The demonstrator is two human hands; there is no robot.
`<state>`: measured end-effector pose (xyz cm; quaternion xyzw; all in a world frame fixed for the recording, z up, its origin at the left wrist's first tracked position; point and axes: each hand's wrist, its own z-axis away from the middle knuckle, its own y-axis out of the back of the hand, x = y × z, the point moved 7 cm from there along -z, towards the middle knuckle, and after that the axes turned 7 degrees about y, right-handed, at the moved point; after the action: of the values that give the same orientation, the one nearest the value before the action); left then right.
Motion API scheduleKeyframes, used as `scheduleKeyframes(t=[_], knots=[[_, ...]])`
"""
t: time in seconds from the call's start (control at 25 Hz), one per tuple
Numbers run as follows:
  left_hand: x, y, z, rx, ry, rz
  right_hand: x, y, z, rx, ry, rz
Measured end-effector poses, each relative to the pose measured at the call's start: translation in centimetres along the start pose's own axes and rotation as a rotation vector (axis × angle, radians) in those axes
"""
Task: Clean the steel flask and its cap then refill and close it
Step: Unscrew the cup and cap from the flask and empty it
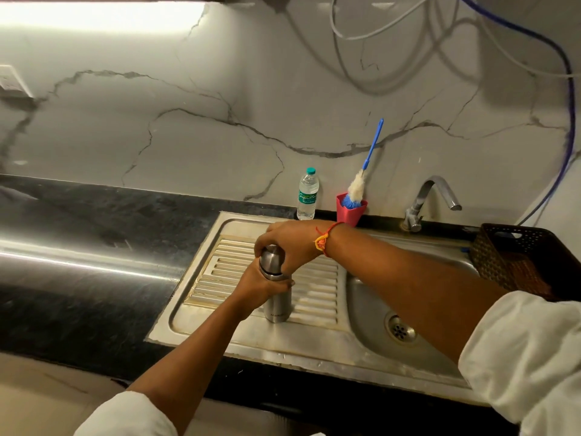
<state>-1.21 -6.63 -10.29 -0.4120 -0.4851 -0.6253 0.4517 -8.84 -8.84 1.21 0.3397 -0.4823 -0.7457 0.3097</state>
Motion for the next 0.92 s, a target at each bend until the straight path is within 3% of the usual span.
scheduleKeyframes(t=[0.2,0.32,0.48,0.68,0.8,0.92], knots=[[-0.1,-0.2,0.5,0.039,0.061,-0.053,-0.6,-0.1,-0.5,0.186,0.128,-0.062],[0.0,-0.1,1.0,0.076,0.085,-0.047,0.5,-0.1,-0.2,0.278,0.085,-0.113],[-0.2,0.1,1.5,0.139,0.126,-0.055,2.2,-0.3,0.5,0.3,-0.017,-0.114],[0.5,0.6,1.5,0.2,0.089,-0.036,2.6,0.8,1.1,0.37,0.052,-0.257],[1.0,1.0,1.6,0.228,0.063,-0.048,3.8,1.5,1.7,0.395,0.041,-0.471],[0.7,2.4,1.3,0.258,0.032,-0.071,6.0,0.9,2.3,0.481,0.002,-0.977]])
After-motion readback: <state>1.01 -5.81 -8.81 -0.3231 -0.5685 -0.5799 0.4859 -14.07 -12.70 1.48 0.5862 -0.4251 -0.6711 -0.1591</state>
